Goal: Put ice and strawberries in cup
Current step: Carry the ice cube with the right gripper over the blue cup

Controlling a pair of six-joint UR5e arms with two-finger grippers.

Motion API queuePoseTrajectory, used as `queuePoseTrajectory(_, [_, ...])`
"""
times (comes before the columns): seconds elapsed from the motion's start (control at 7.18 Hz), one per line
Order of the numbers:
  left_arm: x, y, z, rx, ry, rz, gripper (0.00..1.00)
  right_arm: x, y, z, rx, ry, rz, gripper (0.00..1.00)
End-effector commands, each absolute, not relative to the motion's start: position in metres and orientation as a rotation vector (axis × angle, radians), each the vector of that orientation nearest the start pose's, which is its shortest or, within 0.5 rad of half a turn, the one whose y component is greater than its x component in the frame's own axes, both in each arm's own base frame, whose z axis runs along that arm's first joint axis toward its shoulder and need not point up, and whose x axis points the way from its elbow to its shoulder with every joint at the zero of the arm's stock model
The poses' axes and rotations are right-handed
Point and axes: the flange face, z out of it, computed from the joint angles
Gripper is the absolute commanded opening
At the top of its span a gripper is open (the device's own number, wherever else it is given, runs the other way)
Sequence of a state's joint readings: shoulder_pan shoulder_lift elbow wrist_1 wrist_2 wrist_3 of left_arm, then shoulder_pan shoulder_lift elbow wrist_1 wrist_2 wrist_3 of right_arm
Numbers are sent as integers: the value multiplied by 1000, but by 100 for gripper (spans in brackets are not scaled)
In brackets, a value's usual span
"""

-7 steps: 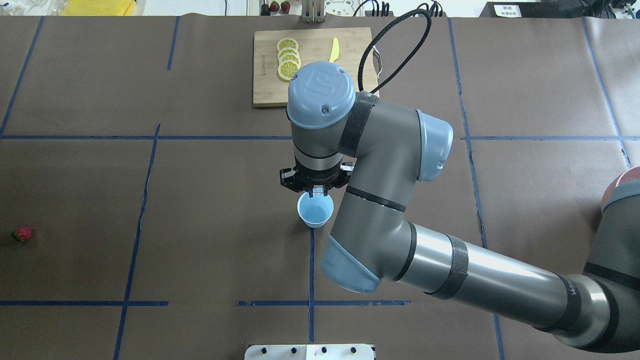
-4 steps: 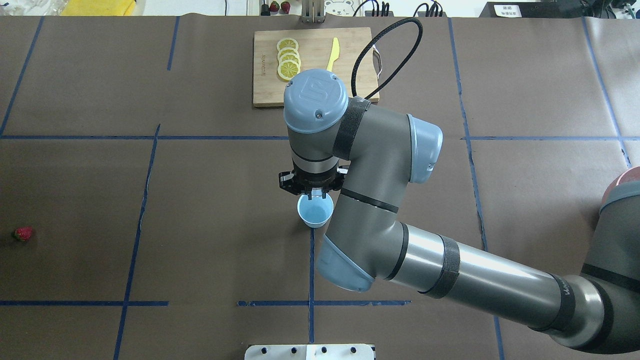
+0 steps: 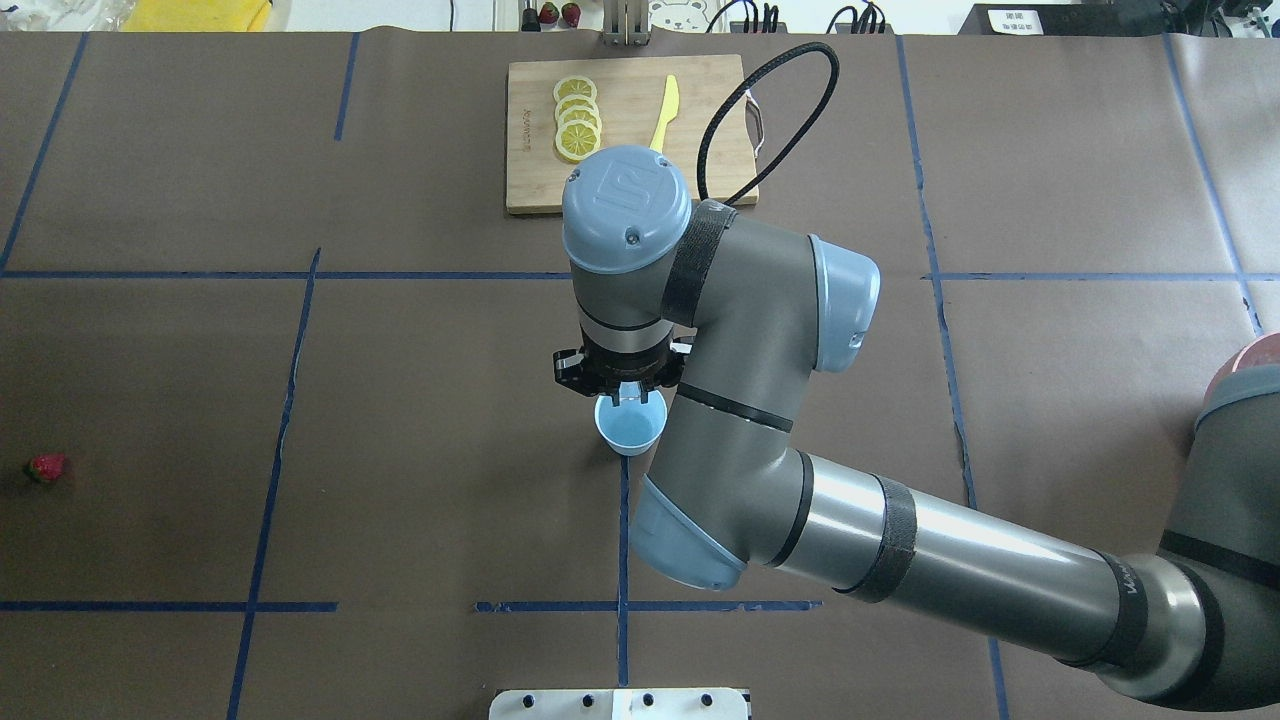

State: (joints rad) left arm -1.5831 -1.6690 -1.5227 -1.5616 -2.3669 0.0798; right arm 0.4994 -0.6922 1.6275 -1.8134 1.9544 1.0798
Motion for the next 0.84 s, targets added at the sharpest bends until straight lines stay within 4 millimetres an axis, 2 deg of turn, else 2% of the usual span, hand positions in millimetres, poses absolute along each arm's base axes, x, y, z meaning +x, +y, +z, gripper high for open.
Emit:
queuePoseTrajectory(0.0, [-69,-535,631,74,794,80,100,-566,-415,126,1,-777,-128,60])
queuePoseTrajectory(0.28, [-69,-535,632,73,794,79,100,-565,-415,125,3,-779,-129,67])
queuePoseTrajectory(0.42, [-69,-535,631,74,794,80,100,-563,-414,122,7,-786,-130,93])
queuePoseTrajectory(0.56, [-69,-535,631,74,794,80,100,-553,-409,114,17,-810,-121,100])
queuePoseTrajectory(0.7, [-67,-535,631,74,794,82,100,-527,-414,113,28,-830,-93,100])
